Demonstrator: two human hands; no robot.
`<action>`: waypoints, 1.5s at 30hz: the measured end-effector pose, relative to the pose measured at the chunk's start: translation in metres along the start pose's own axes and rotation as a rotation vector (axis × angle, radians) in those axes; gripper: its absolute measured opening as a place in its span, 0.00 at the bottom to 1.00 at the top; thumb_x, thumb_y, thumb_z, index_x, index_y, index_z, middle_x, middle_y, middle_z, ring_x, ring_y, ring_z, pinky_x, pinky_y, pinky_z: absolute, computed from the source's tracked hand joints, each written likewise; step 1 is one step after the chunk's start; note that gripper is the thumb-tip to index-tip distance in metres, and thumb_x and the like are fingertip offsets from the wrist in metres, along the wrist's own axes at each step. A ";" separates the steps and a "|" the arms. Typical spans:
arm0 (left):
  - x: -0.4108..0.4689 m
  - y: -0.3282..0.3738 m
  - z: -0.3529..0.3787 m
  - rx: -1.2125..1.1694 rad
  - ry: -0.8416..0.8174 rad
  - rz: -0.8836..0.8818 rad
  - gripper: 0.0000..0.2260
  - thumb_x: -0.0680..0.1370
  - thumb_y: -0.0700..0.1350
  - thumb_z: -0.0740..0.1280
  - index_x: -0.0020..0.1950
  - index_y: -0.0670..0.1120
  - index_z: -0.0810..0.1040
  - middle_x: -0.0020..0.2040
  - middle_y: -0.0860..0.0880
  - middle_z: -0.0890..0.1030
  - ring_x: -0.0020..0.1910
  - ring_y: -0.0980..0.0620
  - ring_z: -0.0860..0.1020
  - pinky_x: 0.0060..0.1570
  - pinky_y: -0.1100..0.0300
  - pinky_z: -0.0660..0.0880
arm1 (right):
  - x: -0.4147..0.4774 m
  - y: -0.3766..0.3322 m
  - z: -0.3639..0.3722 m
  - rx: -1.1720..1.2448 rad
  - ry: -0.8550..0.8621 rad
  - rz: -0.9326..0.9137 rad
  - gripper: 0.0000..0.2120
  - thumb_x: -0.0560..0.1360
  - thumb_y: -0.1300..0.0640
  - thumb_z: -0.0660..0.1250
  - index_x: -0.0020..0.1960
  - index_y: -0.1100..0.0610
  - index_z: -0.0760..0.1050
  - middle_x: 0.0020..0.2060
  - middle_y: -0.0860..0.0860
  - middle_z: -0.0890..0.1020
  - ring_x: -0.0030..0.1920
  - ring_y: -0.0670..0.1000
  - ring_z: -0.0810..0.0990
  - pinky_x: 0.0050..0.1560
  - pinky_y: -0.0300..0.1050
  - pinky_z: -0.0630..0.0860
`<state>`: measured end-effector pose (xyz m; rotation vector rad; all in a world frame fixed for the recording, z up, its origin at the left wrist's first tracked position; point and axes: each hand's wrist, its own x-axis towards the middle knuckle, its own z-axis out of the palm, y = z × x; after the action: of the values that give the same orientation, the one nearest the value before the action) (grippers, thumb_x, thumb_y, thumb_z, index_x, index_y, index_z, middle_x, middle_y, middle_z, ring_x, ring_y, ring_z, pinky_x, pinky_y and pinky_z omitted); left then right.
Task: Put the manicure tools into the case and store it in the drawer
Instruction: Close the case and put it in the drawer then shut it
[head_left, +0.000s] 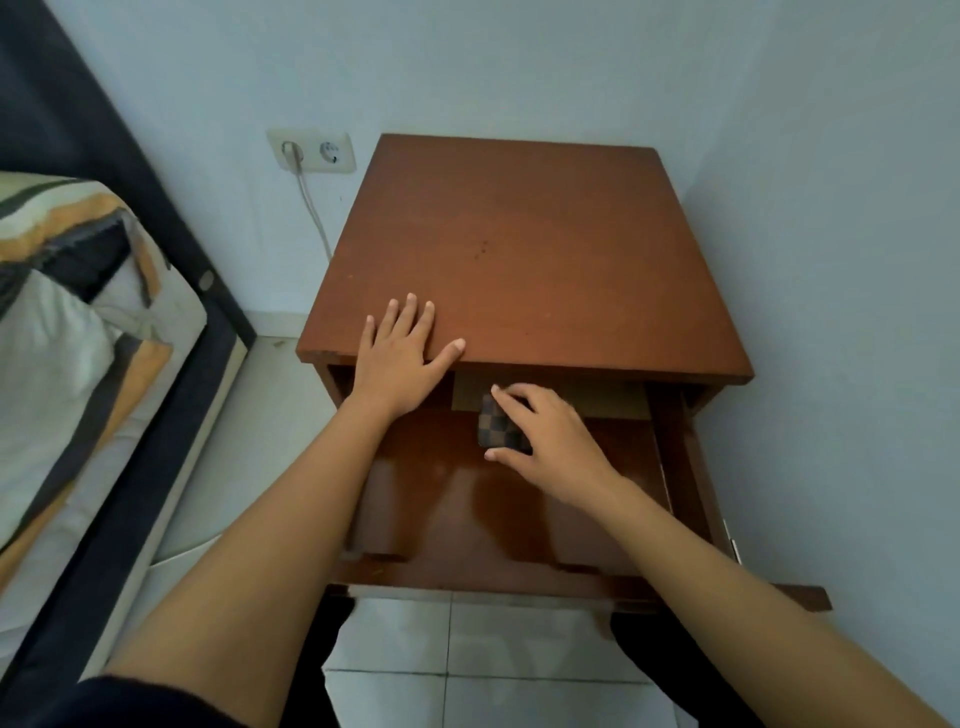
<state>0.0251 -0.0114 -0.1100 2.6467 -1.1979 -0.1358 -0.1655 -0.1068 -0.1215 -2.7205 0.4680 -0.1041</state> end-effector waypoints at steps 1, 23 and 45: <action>-0.001 -0.001 0.001 0.000 0.002 0.001 0.33 0.77 0.66 0.47 0.77 0.50 0.48 0.78 0.48 0.47 0.77 0.49 0.43 0.72 0.49 0.39 | -0.001 0.003 0.008 -0.007 -0.059 0.020 0.35 0.73 0.42 0.64 0.74 0.52 0.55 0.70 0.51 0.65 0.71 0.53 0.62 0.70 0.50 0.62; -0.103 0.019 -0.014 -0.211 0.027 0.016 0.26 0.79 0.56 0.59 0.75 0.47 0.62 0.76 0.48 0.60 0.75 0.50 0.57 0.70 0.52 0.59 | -0.053 -0.017 -0.005 0.303 -0.077 0.284 0.25 0.75 0.51 0.66 0.70 0.53 0.65 0.69 0.50 0.67 0.69 0.52 0.67 0.67 0.48 0.67; -0.227 0.026 0.019 -0.278 0.161 0.258 0.12 0.77 0.48 0.66 0.60 0.49 0.78 0.56 0.53 0.79 0.56 0.57 0.74 0.56 0.65 0.71 | -0.168 -0.024 -0.001 0.172 0.281 0.033 0.10 0.74 0.63 0.67 0.54 0.57 0.81 0.52 0.50 0.81 0.53 0.48 0.76 0.57 0.38 0.73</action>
<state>-0.1478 0.1390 -0.1247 2.2019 -1.3435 -0.0394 -0.3170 -0.0299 -0.1136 -2.5376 0.5539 -0.4989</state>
